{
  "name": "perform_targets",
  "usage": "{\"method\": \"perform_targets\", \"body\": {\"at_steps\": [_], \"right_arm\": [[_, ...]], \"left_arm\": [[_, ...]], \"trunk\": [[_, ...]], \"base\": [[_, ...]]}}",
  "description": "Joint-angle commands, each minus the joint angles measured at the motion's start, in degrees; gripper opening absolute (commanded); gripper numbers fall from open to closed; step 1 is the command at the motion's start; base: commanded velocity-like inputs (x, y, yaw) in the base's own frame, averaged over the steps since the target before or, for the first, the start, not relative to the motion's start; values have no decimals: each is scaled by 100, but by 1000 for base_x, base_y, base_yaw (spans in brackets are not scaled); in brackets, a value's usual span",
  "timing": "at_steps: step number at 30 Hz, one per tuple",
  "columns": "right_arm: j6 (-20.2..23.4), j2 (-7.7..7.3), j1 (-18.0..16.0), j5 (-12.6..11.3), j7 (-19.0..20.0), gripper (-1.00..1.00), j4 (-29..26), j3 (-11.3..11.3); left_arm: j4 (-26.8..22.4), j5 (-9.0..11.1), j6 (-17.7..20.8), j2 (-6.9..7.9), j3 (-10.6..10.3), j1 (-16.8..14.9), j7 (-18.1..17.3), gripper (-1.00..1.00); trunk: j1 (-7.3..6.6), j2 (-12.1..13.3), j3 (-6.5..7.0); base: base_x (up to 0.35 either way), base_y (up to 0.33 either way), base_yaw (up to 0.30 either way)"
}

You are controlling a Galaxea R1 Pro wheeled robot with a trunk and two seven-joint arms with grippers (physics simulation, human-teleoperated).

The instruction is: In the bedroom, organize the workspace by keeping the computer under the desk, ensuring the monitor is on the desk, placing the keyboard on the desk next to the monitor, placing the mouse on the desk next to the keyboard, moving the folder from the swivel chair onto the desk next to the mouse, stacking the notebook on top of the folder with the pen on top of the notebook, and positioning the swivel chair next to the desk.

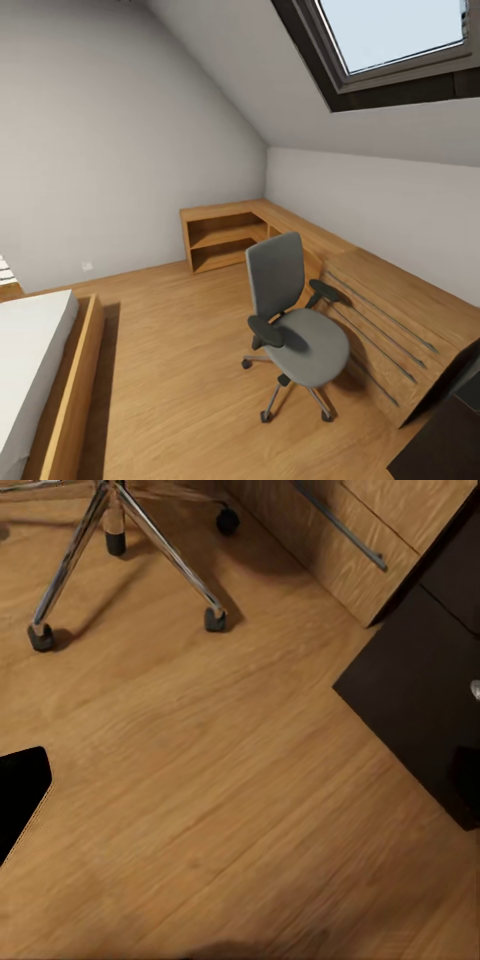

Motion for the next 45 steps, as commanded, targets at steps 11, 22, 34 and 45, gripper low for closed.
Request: {"method": "perform_targets", "body": {"at_steps": [11, 22, 34, 45], "right_arm": [[42, -42, -29, 12, -47, 100, -690, 33], [432, -139, -749, -28, -58, 100, -1031, 13], [628, -168, -1060, -75, -53, 100, -617, -40], [544, -113, -1068, -74, -52, 100, -461, -27]], "left_arm": [[-777, -81, -131, -2, -197, -3, 91, 100], [-2180, -77, 2258, 86, -192, -520, 137, 100], [-1527, -885, 1330, 34, -192, -957, 86, 100], [-683, -1074, -25, -100, -156, -969, 125, 100]], "trunk": [[1, -6, -20], [1, -6, -45], [1, -6, -49], [1, -6, -43]], "base": [[0, 0, 281], [0, 0, 280], [0, 0, 282], [3, 0, 285]]}}
